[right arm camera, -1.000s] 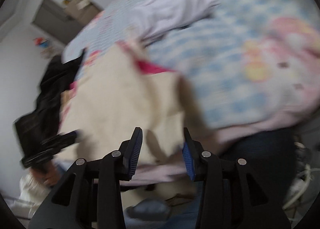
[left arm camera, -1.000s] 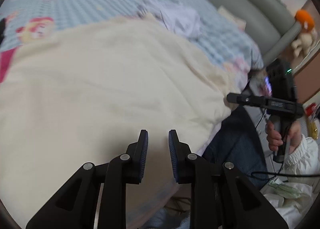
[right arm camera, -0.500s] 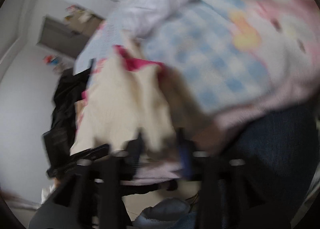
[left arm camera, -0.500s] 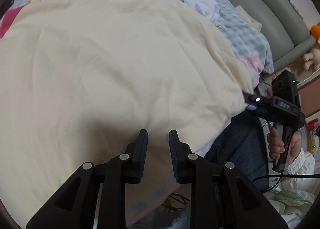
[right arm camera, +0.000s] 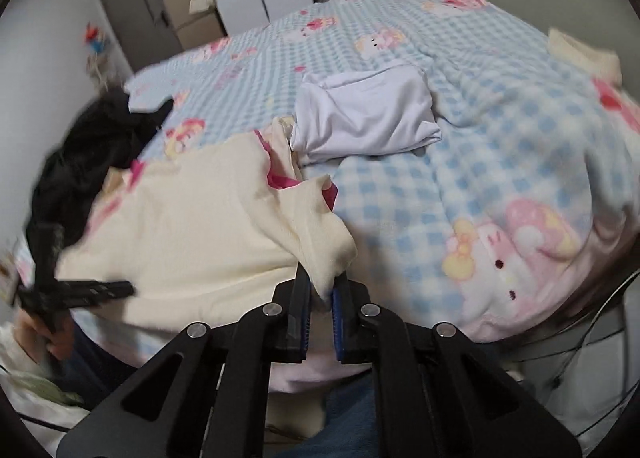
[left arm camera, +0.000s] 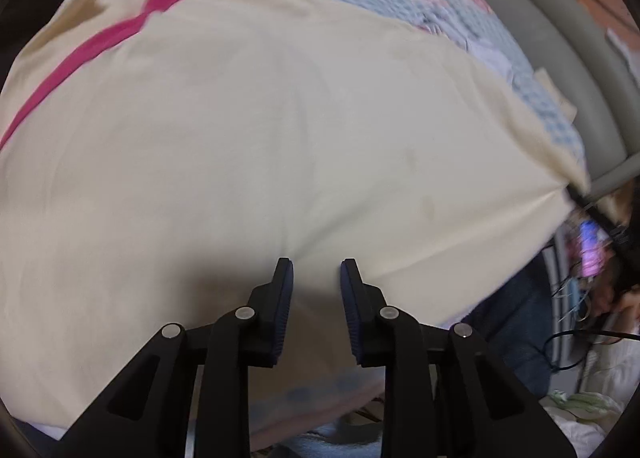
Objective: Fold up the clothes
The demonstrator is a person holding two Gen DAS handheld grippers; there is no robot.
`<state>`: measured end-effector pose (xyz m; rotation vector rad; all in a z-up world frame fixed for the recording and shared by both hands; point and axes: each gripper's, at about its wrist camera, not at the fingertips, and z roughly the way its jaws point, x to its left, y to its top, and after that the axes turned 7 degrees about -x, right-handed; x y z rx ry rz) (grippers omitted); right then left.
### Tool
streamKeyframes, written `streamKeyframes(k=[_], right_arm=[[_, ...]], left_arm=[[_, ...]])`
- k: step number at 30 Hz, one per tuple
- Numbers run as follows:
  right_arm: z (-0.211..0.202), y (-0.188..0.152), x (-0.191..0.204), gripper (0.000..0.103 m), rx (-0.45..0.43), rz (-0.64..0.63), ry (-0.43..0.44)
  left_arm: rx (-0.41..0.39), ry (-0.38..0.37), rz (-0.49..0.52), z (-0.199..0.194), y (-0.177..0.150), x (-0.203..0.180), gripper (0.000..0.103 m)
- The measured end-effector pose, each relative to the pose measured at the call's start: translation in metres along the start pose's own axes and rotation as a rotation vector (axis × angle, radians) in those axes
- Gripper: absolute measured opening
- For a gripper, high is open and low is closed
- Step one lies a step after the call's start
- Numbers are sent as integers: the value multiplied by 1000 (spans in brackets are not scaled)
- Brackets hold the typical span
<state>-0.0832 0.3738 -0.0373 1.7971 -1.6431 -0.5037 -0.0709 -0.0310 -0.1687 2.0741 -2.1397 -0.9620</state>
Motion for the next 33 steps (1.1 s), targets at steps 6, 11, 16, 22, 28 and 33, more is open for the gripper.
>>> streamKeyframes(k=[6, 11, 16, 22, 28, 33], right_arm=[[26, -46, -48, 9, 185, 198, 22], [-10, -26, -53, 23, 87, 261, 61], [-22, -16, -34, 29, 40, 280, 131], [18, -34, -21, 24, 173, 193, -45], [-17, -23, -46, 29, 75, 252, -103], [-19, -21, 6, 33, 76, 237, 174]], left_arm=[[-81, 66, -69, -50, -3, 48, 26], [-211, 157, -226, -102, -14, 104, 32], [-206, 170, -193, -106, -26, 109, 32], [-192, 197, -255, -115, -36, 139, 10], [-288, 216, -271, -142, -40, 143, 21], [-324, 144, -293, -139, -42, 140, 28]])
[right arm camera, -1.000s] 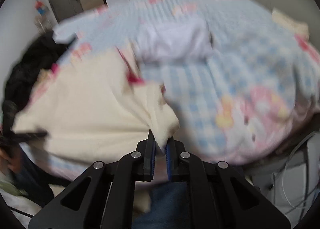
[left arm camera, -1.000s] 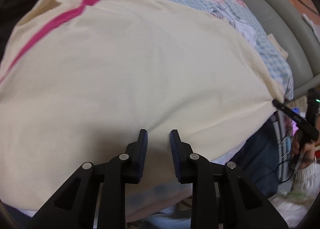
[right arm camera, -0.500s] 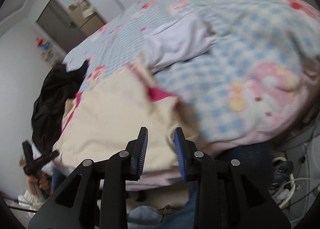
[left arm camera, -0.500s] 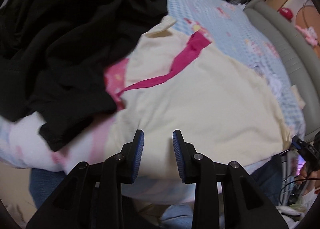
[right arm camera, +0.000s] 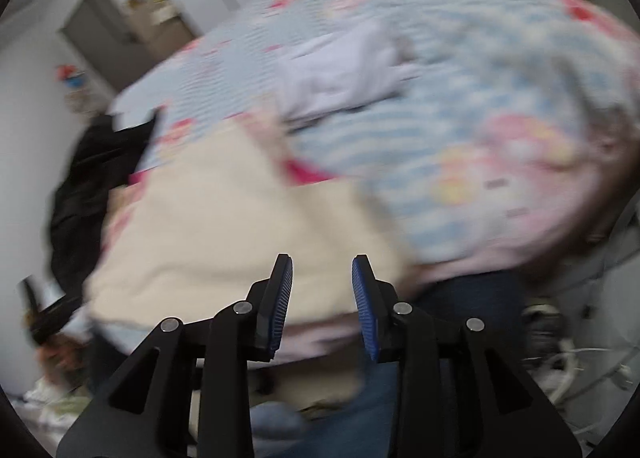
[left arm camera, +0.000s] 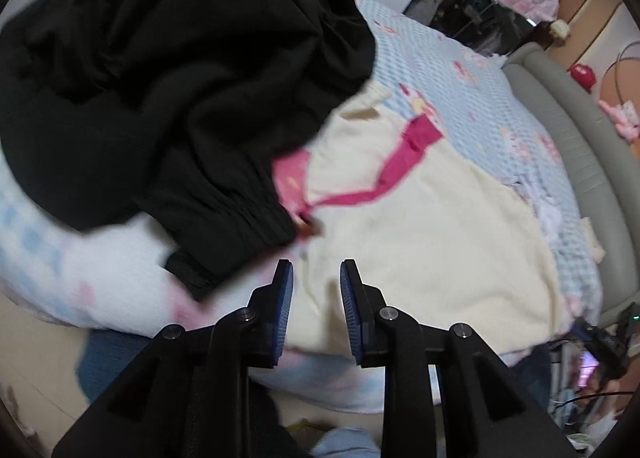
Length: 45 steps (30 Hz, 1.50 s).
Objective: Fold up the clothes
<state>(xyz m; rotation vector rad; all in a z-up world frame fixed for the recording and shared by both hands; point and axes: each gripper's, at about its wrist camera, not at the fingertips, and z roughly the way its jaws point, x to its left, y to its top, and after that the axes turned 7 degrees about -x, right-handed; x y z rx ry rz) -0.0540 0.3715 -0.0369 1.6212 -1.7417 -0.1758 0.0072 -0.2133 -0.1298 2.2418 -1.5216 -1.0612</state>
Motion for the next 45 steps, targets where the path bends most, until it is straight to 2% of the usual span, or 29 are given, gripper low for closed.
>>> streamKeyframes(k=[2, 5, 6, 8, 10, 11, 13, 14, 16, 19, 21, 22, 24, 26, 27, 28, 30, 31, 33, 35, 36, 38, 39, 40, 41, 42, 45], right_arm=[[20, -8, 18, 35, 31, -18, 67], [60, -22, 25, 35, 142, -51, 3], [68, -26, 24, 35, 164, -49, -12], [74, -29, 22, 35, 186, -35, -22], [75, -28, 21, 35, 185, -27, -14], [76, -27, 21, 35, 182, -29, -11], [78, -25, 22, 35, 178, -34, -6], [79, -24, 22, 35, 176, -37, -3], [82, -21, 21, 35, 184, -42, -27], [80, -11, 5, 35, 158, -48, -107], [67, -7, -13, 28, 126, -25, -169], [60, -5, -23, 29, 106, -10, -203], [45, -1, -42, 29, 67, 18, -270], [34, 1, -55, 36, 43, 88, -213], [31, 1, -59, 40, 36, 124, -158], [34, 1, -57, 40, 34, 139, -116], [43, 1, -51, 40, 37, 145, -68], [46, 1, -49, 40, 41, 137, -65], [48, 4, -53, 38, 43, 102, -187], [49, 8, -58, 38, 45, 65, -321], [45, 11, -58, 39, 33, 40, -349], [36, 14, -59, 39, 20, 76, -290], [34, 14, -61, 41, 21, 111, -230], [38, 11, -60, 45, 27, 147, -168], [44, 8, -58, 54, 34, 182, -106], [54, 6, -57, 57, 45, 196, -91], [86, -2, -51, 57, 81, 223, -81]], left_arm=[[-17, 35, 65, 3, -5, -13, 30], [-78, 96, 99, -7, -4, -24, 30], [-104, 90, 103, -13, -3, -28, 30], [-154, 30, 122, -28, -2, -40, 31], [-129, -22, 214, -26, -6, -60, 49], [-97, -29, 255, -18, -10, -67, 52], [-13, 1, 297, 8, -19, -73, 52], [23, 41, 288, 19, -22, -69, 52], [84, 128, 268, 37, -25, -59, 33], [81, 163, 238, 33, -18, -53, 33], [53, 202, 236, 24, -12, -52, 32], [27, 193, 227, 20, -9, -53, 32], [3, 90, 201, 14, -7, -60, 35], [32, 20, 183, 23, -12, -66, 35], [53, -7, 174, 30, -15, -69, 35], [74, -34, 166, 36, -19, -72, 35], [114, -55, 83, 52, -22, -67, 35], [131, -44, 40, 58, -24, -60, 30], [138, -23, 19, 60, -24, -50, 21], [128, -24, 24, 54, -23, -47, 21], [121, -30, 29, 48, -24, -48, 21], [107, -43, 38, 36, -25, -50, 30], [103, -69, 46, 32, -26, -54, 33], [100, -100, 62, 30, -27, -61, 33], [95, -124, 83, 29, -28, -69, 33], [89, -147, 103, 28, -28, -77, 33], [95, -172, 155, 36, -28, -96, 33]])
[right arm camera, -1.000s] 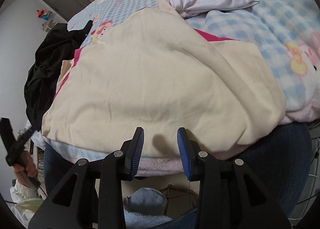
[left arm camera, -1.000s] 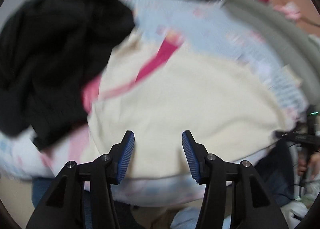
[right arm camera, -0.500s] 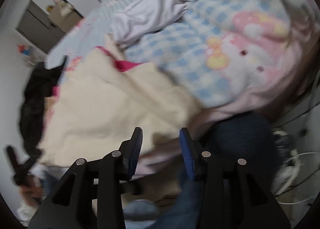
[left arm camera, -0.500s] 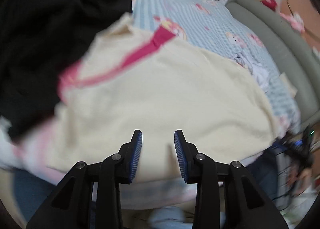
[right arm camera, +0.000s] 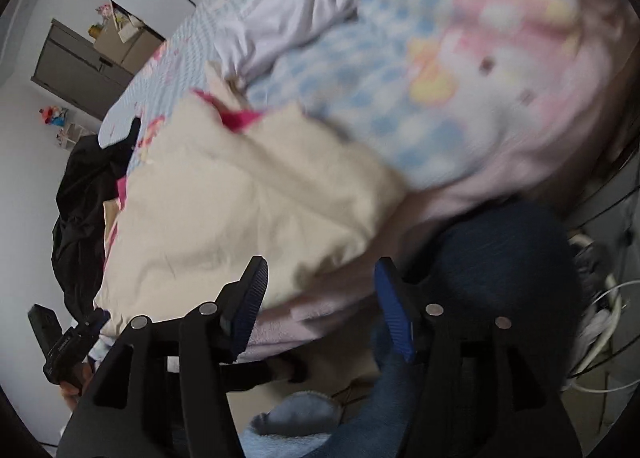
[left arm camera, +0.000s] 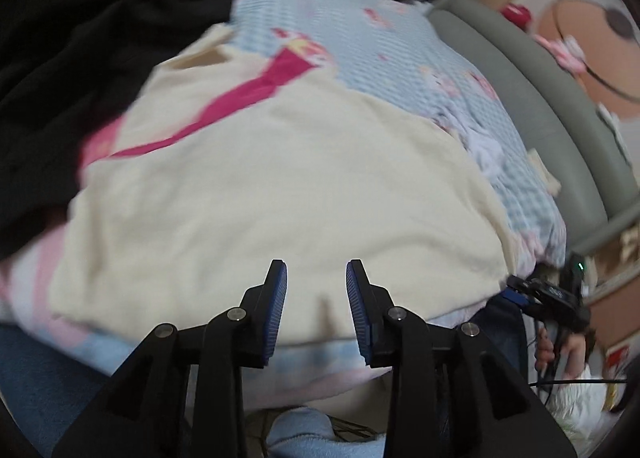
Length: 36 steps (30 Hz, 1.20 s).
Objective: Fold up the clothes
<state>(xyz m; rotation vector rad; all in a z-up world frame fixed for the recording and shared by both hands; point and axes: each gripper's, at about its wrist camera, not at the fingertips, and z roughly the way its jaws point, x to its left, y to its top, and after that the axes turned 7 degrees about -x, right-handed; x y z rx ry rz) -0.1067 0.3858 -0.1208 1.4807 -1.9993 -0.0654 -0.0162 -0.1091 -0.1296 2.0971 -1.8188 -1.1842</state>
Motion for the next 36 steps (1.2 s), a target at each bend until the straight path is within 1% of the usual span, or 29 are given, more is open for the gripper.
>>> streamKeyframes(k=[1, 2, 3, 4, 5, 8, 11, 12, 14, 15, 17, 18, 19, 20, 21, 22, 23, 24, 27, 29, 30, 31, 32, 35, 36], right_arm=[[11, -2, 2, 57, 13, 8, 2], [21, -4, 4, 56, 25, 17, 5], [26, -7, 11, 51, 26, -9, -8], [30, -10, 18, 47, 23, -43, -25], [34, -13, 25, 42, 20, -77, -42], [17, -8, 35, 38, -50, -53, -2], [-1, 0, 52, 36, -106, -82, 40], [-5, 3, 61, 36, -121, -104, 52], [9, 6, 64, 36, -99, -111, 38], [17, 7, 65, 37, -85, -112, 29], [32, 10, 66, 39, -58, -116, 11], [36, 9, 65, 43, -52, -102, 13], [38, 7, 63, 44, -47, -85, 18], [41, 6, 61, 43, -43, -67, 22], [44, 4, 58, 38, -38, -50, 27], [41, 5, 63, 33, -53, -68, 31], [37, 6, 68, 17, -74, -94, 36], [32, 8, 76, 11, -97, -122, 44], [17, 20, 113, 9, -163, -259, 80], [2, 25, 146, 9, -215, -353, 110], [-5, 28, 166, 9, -237, -406, 149], [-12, 28, 178, 9, -247, -444, 185], [-13, 28, 196, 8, -249, -489, 225], [-5, 8, 237, 8, -199, -639, 326], [5, 0, 248, 8, -169, -678, 344]], left_arm=[[18, 3, -10, 8, 0, 0, 33], [41, 29, -29, 16, -2, 3, 33], [66, 70, -47, 22, -6, 8, 33], [80, 87, -65, 26, -10, 13, 33], [84, 86, -80, 26, -13, 18, 33], [89, 70, -110, 24, -17, 25, 33], [103, 79, -71, 25, -15, 19, 36], [103, 78, -65, 26, -14, 17, 39], [101, 49, -78, 27, -12, 16, 41], [102, 10, -106, 27, -10, 17, 41], [104, -122, -213, 24, -5, 22, 41], [88, -153, -235, 19, 0, 22, 41], [67, -156, -230, 13, 5, 20, 41], [57, -143, -212, 10, 9, 18, 41], [58, -117, -184, 8, 11, 16, 41], [58, -92, -155, 7, 14, 14, 41], [66, -81, -147, 8, 14, 13, 41], [78, -83, -156, 11, 12, 14, 41], [90, -70, -157, 15, 3, 12, 41], [96, -82, -148, 18, 2, 8, 41], [95, -92, -145, 19, 2, 5, 41], [90, -104, -146, 18, 3, 4, 41], [85, -118, -152, 18, 4, 3, 41], [75, -176, -197, 19, 9, 3, 43], [70, -198, -210, 20, 11, 1, 48]])
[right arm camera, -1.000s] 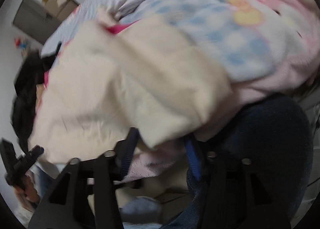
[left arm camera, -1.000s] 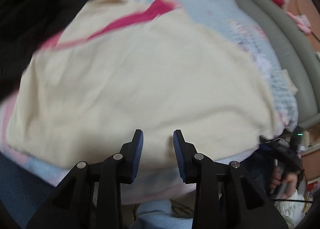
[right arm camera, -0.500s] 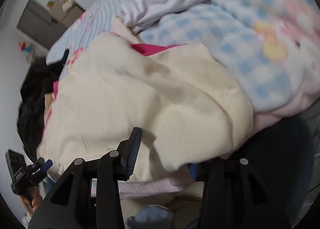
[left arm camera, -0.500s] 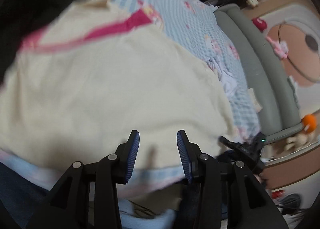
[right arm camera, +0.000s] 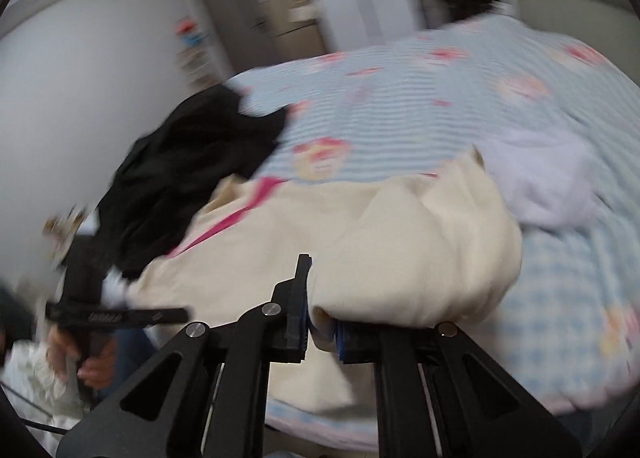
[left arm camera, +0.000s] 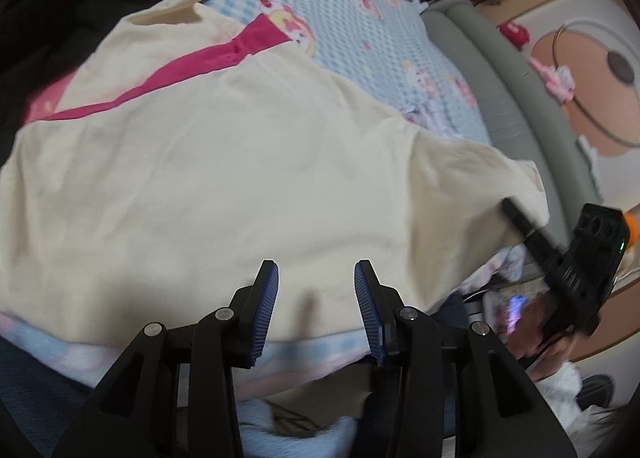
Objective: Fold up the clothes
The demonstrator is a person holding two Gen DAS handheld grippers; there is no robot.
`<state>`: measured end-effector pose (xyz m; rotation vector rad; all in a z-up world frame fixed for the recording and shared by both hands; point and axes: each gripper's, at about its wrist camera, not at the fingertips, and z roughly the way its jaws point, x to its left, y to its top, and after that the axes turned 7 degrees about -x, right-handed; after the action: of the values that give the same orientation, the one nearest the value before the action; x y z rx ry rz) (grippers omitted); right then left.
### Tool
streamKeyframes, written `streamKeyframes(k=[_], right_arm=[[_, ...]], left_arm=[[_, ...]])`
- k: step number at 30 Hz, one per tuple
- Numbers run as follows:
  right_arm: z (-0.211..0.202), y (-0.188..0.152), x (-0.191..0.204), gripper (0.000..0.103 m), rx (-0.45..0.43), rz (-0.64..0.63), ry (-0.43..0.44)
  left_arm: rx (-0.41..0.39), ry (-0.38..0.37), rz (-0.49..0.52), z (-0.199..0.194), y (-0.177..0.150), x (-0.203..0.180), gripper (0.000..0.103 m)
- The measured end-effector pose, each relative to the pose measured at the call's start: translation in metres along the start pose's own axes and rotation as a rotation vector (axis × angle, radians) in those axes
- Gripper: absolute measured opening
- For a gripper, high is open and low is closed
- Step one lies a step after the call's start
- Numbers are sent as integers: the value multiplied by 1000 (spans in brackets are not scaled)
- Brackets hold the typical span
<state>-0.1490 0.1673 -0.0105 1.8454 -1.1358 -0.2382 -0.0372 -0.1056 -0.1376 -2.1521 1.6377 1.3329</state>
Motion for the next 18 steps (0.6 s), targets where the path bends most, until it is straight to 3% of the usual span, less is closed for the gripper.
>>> streamKeyframes(k=[4, 7, 11, 12, 14, 18], right_arm=[[45, -31, 26, 9, 142, -31, 84], [57, -64, 32, 9, 238, -9, 126], [59, -88, 26, 9, 293, 41, 155], [58, -91, 23, 9, 300, 60, 162], [56, -96, 17, 11, 307, 94, 176], [54, -99, 19, 17, 335, 92, 185]], left_arm=[[-3, -104, -19, 3, 9, -9, 61], [-2, -119, -3, 10, 15, -17, 69], [75, -191, -1, 32, 22, -25, 73], [90, -184, 20, 40, 22, -31, 78], [115, -146, 63, 54, 24, -43, 78], [114, -200, 53, 62, 25, -55, 80]])
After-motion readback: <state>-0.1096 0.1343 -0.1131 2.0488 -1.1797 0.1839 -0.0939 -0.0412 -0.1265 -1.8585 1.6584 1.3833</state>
